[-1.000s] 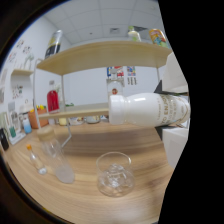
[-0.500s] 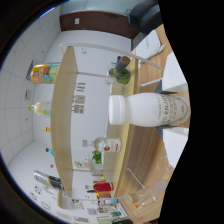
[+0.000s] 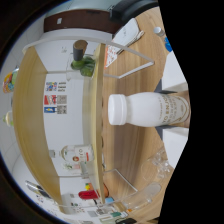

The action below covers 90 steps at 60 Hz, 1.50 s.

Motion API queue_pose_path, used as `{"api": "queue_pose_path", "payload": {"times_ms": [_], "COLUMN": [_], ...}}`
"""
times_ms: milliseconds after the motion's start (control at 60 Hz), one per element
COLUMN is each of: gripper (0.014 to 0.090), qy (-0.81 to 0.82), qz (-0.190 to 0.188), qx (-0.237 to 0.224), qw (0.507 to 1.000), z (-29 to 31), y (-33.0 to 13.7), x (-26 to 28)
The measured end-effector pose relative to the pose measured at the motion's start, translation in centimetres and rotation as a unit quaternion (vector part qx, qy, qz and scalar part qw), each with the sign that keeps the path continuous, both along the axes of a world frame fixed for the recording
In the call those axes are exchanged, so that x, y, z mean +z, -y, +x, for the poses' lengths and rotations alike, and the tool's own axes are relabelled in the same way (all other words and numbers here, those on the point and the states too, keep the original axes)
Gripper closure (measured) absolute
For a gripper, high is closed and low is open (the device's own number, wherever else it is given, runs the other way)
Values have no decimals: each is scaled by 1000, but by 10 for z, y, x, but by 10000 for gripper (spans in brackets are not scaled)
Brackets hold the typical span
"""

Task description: Make me a cup of Mount Fuji.

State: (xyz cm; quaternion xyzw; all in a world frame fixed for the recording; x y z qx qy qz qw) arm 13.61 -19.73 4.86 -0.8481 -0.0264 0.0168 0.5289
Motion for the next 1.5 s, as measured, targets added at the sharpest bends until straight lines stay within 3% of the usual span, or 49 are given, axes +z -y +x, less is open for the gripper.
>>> {"api": "queue_pose_path", "payload": {"times_ms": [267,333,383,433,867,1150,1500], "gripper": [515,417,271,183,185,191,187], "qy": [0,-5,-2,3,31,29,33], "qz": [-28,-48,-64,-67,-59,-67,-76], "qx": [-35,-42,-55,-69,-78,-65,-54], "qw": [999,998,996,995,995,995,995], "z": [5,5,8,10,-50,-98,-117], "y": [19,24,32,39,121,151,160], "x": [-9,-12,-10,0,103,109,109]}}
